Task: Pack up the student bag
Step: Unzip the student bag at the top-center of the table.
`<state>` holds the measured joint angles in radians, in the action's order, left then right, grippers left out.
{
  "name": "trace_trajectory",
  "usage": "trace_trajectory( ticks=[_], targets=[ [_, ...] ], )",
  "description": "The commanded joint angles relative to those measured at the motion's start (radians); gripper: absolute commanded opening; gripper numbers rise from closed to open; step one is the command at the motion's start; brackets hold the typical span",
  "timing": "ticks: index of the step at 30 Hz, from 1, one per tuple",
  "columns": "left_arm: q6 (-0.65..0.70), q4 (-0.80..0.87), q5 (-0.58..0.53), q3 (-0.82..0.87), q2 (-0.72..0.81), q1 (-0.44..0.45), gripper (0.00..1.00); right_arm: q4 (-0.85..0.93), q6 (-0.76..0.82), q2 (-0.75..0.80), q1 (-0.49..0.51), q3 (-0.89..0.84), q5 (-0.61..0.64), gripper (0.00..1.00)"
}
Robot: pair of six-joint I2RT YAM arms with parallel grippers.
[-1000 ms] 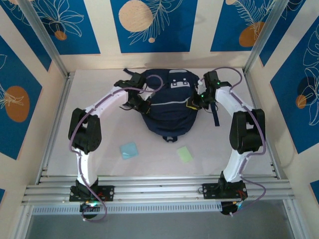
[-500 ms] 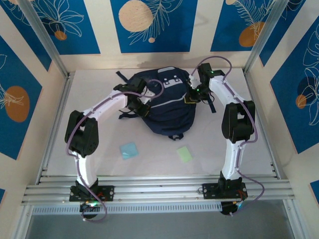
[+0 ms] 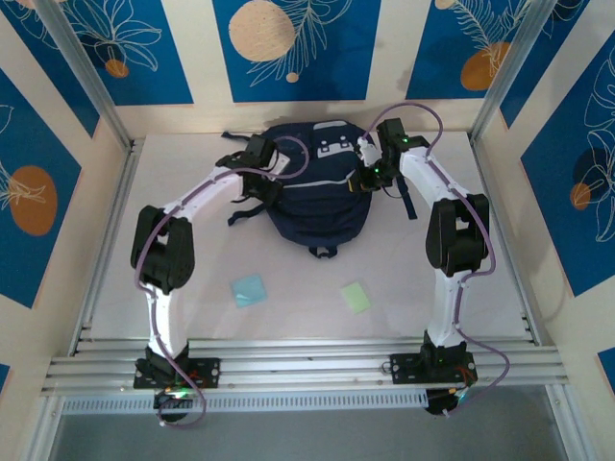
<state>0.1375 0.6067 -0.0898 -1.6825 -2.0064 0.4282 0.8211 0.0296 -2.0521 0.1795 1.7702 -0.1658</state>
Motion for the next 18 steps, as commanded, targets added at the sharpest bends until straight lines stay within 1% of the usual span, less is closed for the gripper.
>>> trace_trajectory(
  ticks=[1,3,4,6,8,11,12,14,15,17,18],
  targets=[
    [-0.042,-0.028,-0.196,-0.018,0.003,-0.179,0.0,0.089,0.164,0.055,-0.072,-0.02,0.158,0.0],
    [-0.038,-0.052,-0.123,-0.001,0.016,-0.177,0.07,0.084,0.157,0.053,-0.071,-0.019,0.134,0.0],
    [-0.034,-0.065,-0.08,0.01,0.024,-0.178,0.12,0.079,0.153,0.053,-0.068,-0.02,0.123,0.0],
    [-0.029,-0.086,-0.034,0.03,0.035,-0.178,0.24,0.065,0.145,0.055,-0.062,-0.026,0.117,0.0],
    [-0.019,-0.083,-0.013,0.037,0.038,-0.178,0.35,0.056,0.128,0.06,-0.057,-0.026,0.101,0.0],
    [-0.014,-0.057,-0.025,0.039,0.043,-0.178,0.45,0.048,0.089,0.075,-0.058,-0.027,0.061,0.0],
    [-0.015,-0.049,-0.03,0.042,0.047,-0.177,0.46,0.048,0.072,0.081,-0.058,-0.027,0.044,0.02],
    [-0.025,-0.034,-0.034,0.051,0.063,-0.178,0.49,0.045,0.026,0.101,-0.058,-0.03,-0.017,0.12],
    [-0.034,-0.029,-0.036,0.057,0.073,-0.177,0.5,0.041,0.002,0.113,-0.059,-0.035,-0.047,0.19],
    [-0.055,-0.011,-0.037,0.069,0.103,-0.17,0.51,0.027,-0.053,0.148,-0.06,-0.057,-0.118,0.4],
    [-0.068,-0.001,-0.033,0.075,0.116,-0.164,0.51,0.026,-0.077,0.162,-0.059,-0.066,-0.143,0.47]
  ],
)
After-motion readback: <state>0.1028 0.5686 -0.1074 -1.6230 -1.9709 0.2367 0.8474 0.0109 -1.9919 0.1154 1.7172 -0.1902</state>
